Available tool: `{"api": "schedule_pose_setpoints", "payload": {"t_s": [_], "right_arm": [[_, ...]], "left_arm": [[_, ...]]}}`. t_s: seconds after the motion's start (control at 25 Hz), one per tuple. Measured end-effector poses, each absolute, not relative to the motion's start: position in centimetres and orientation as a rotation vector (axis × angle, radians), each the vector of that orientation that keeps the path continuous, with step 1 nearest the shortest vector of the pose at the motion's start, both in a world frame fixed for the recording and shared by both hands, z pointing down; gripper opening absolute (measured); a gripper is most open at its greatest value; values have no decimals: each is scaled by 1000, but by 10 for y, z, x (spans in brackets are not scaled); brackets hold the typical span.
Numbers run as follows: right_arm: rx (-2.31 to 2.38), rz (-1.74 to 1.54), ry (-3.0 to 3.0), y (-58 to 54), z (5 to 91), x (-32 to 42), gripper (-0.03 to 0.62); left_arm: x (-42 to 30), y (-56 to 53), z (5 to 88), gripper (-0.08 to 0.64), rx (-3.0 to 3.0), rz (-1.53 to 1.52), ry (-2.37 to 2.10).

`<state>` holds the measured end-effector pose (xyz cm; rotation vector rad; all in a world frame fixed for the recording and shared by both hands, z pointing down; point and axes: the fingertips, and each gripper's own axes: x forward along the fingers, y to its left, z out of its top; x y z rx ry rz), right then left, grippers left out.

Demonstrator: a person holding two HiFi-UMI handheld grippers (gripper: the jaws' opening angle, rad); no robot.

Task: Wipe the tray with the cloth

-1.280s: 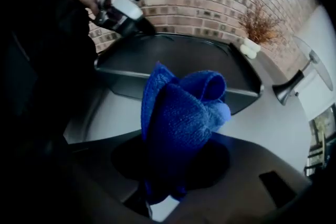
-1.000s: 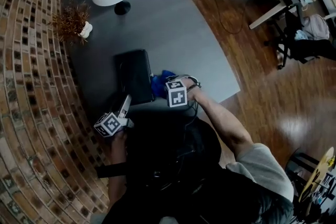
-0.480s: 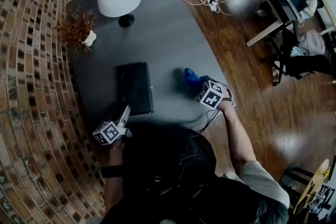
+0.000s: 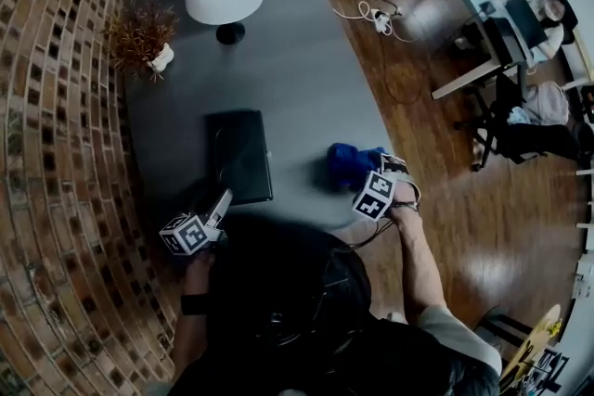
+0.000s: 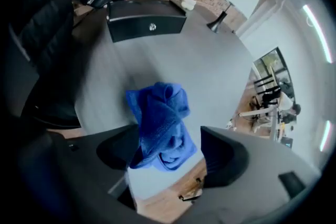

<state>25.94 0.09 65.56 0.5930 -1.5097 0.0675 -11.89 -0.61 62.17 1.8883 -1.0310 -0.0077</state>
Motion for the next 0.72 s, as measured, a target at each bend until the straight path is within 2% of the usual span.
{"api": "schedule_pose_setpoints", "payload": {"t_s": [0.12,0.28,0.36,0.44,0.52,0.72], "right_arm": [[691,148,-1778,-15,610,196,382],[579,928,-2350,-16,620,44,380],[560,1184,-2338,-19,646,9,378],[545,1332,-2291,-19,663,-10,344],[532,1399,-2277,-15,667,-24,341],[559,1135,-2269,-32,673,-44,351]], "left_arm": [[-123,-11,622,241,1914,-11,-1000],[-124,-12,626,239,1917,-18,-976],[-127,-12,627,239,1918,-6,-975],[-127,-14,626,239,1912,-16,-978],[-125,-18,625,239,1905,-23,-987],[-143,-40,623,242,1863,-84,-1083]]}}
